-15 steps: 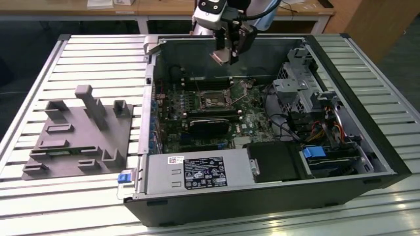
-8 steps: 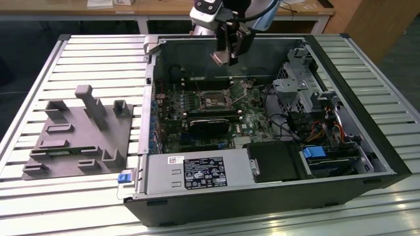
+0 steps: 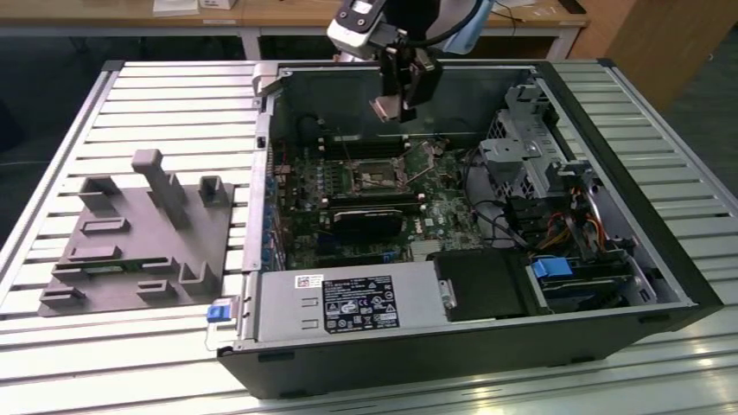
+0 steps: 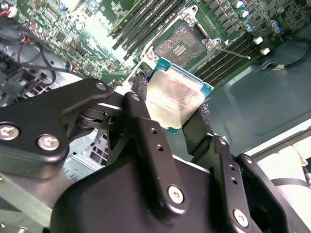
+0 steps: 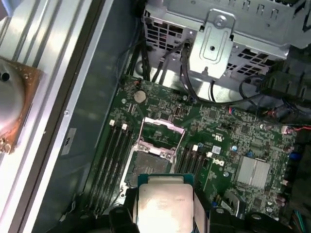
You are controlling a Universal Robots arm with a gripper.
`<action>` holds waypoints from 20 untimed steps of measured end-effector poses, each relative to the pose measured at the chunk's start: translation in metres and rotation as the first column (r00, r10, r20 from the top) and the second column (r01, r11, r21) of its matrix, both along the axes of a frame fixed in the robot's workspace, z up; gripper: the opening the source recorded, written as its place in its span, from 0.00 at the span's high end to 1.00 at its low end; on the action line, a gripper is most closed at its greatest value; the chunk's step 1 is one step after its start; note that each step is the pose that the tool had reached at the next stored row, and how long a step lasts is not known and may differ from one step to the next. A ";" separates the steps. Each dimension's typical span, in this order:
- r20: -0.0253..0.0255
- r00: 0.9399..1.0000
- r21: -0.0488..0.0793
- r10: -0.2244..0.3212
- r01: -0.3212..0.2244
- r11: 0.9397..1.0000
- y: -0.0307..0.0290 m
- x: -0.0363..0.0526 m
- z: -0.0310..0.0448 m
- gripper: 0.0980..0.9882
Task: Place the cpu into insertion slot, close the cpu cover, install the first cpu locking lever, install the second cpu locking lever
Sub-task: 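Place the cpu into insertion slot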
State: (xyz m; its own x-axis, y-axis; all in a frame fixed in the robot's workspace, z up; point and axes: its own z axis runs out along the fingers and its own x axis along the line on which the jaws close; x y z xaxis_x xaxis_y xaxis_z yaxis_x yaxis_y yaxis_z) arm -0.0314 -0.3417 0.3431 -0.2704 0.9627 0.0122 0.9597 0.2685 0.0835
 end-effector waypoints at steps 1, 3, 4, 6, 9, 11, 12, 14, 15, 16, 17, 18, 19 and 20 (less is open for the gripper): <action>0.000 1.000 -0.001 -0.008 0.008 1.000 0.0000 -0.0003 -0.0016 0.50; 0.000 1.000 -0.003 -0.024 0.024 1.000 0.0001 -0.0015 -0.0048 0.50; 0.001 0.999 -0.003 -0.033 0.033 0.999 0.0001 -0.0023 -0.0064 0.50; 0.001 0.998 -0.003 -0.055 0.055 0.998 0.0005 -0.0032 -0.0083 0.50; 0.001 0.995 -0.003 -0.101 0.101 0.995 0.0006 -0.0034 -0.0112 0.50; 0.001 0.991 -0.003 -0.136 0.136 0.991 0.0006 -0.0034 -0.0136 0.50; 0.001 0.988 -0.003 -0.154 0.154 0.988 0.0006 -0.0034 -0.0150 0.50; 0.001 0.982 -0.003 -0.190 0.190 0.982 0.0006 -0.0034 -0.0179 0.50; 0.001 0.978 -0.003 -0.209 0.209 0.978 0.0006 -0.0034 -0.0198 0.50; 0.001 0.975 -0.003 -0.224 0.224 0.975 0.0006 -0.0034 -0.0216 0.50; 0.001 0.972 -0.003 -0.234 0.234 0.972 0.0011 -0.0034 -0.0234 0.50; 0.001 0.971 -0.004 -0.239 0.239 0.971 0.0021 -0.0035 -0.0251 0.50; 0.001 0.970 -0.004 -0.241 0.241 0.970 0.0031 -0.0034 -0.0270 0.50; 0.001 0.970 -0.004 -0.242 0.242 0.970 0.0043 -0.0034 -0.0287 0.50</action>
